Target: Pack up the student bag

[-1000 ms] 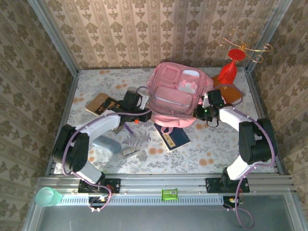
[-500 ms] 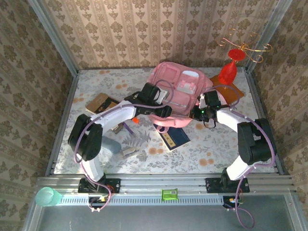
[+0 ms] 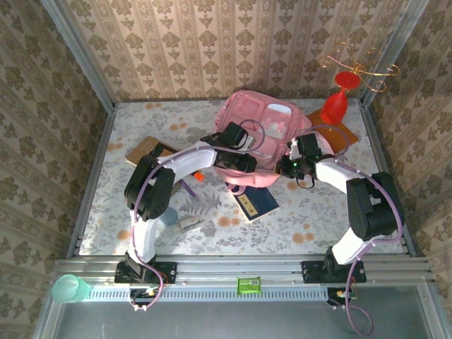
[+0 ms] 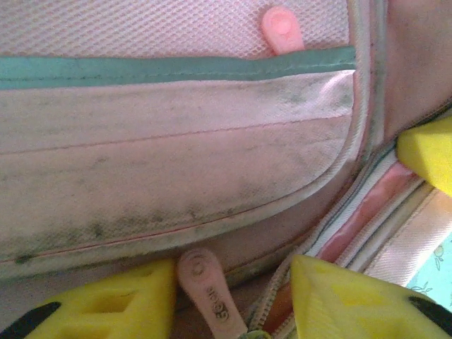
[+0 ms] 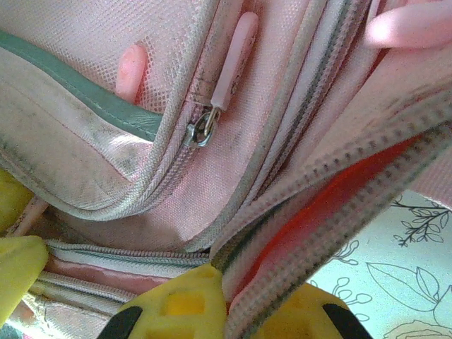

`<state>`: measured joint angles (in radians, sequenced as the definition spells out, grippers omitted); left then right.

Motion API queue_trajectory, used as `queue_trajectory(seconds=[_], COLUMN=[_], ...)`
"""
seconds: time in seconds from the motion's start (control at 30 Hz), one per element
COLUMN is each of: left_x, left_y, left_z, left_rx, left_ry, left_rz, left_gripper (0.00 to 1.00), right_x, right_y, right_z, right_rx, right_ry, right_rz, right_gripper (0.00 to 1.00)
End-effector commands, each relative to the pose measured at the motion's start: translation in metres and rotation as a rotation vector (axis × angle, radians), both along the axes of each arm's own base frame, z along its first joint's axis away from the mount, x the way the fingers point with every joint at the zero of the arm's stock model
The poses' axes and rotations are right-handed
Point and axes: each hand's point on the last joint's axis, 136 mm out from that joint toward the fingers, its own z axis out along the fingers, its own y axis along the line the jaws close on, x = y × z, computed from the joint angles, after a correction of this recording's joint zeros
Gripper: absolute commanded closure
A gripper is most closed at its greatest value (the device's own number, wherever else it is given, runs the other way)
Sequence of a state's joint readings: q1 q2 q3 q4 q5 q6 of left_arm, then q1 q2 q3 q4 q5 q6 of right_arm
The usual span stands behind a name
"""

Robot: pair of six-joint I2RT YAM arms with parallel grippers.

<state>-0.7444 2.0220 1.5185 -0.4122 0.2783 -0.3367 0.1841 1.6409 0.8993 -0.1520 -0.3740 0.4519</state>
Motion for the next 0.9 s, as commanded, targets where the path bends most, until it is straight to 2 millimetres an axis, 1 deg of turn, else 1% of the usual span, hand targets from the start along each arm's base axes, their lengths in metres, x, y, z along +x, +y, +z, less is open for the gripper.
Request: queue_trajectory(seconds=[0.0, 0.23, 0.3, 0.43, 0.5, 0.57, 0.63, 0.73, 0.77, 0.87], left_x=[-0.001, -0.001, 0.0, 0.005, 0.007, 0.011, 0.014, 0.02, 0.021, 0.026], left_y=[-0.007, -0.006, -0.004, 0.001, 0.005, 0.014, 0.027, 0.051, 0.058, 0.08], left_z=[-0.003, -0.001, 0.001, 0.013, 0.027, 0.039, 0.047, 0.051, 0.049, 0.036], left_rx=[-0.045, -0.076, -0.085, -0.112, -0.133, -0.116, -0.057, 0.044, 0.081, 0.21], left_ry=[0.055, 0.069, 0.061, 0.0, -0.086, -0.17, -0.242, -0.336, -0.357, -0.4], left_rz=[0.008, 0.009, 0.015, 0.018, 0.018, 0.035, 0.057, 0.104, 0.115, 0.148], left_gripper=[0.68, 0.9, 1.0, 1.0, 1.0, 1.0, 1.0, 1.0, 1.0, 1.0], right_x=[0.005, 0.006, 0.006, 0.005, 0.004, 0.002, 0.0, -0.002, -0.002, -0.001], right_y=[0.013, 0.012, 0.011, 0.007, -0.001, -0.01, -0.02, -0.034, -0.036, -0.032], right_z=[0.003, 0.0, -0.002, -0.004, -0.007, -0.009, -0.013, -0.016, -0.016, -0.014], right_rx=[0.038, 0.028, 0.023, -0.002, -0.038, -0.068, -0.102, -0.161, -0.167, -0.142], right_ry=[-0.029, -0.023, -0.019, -0.014, -0.002, 0.01, 0.027, 0.044, 0.043, 0.035], right_rz=[0.034, 0.032, 0.029, 0.019, -0.003, -0.025, -0.049, -0.078, -0.082, -0.087], right_gripper=[1.0, 1.0, 1.0, 1.0, 1.0, 1.0, 1.0, 1.0, 1.0, 1.0])
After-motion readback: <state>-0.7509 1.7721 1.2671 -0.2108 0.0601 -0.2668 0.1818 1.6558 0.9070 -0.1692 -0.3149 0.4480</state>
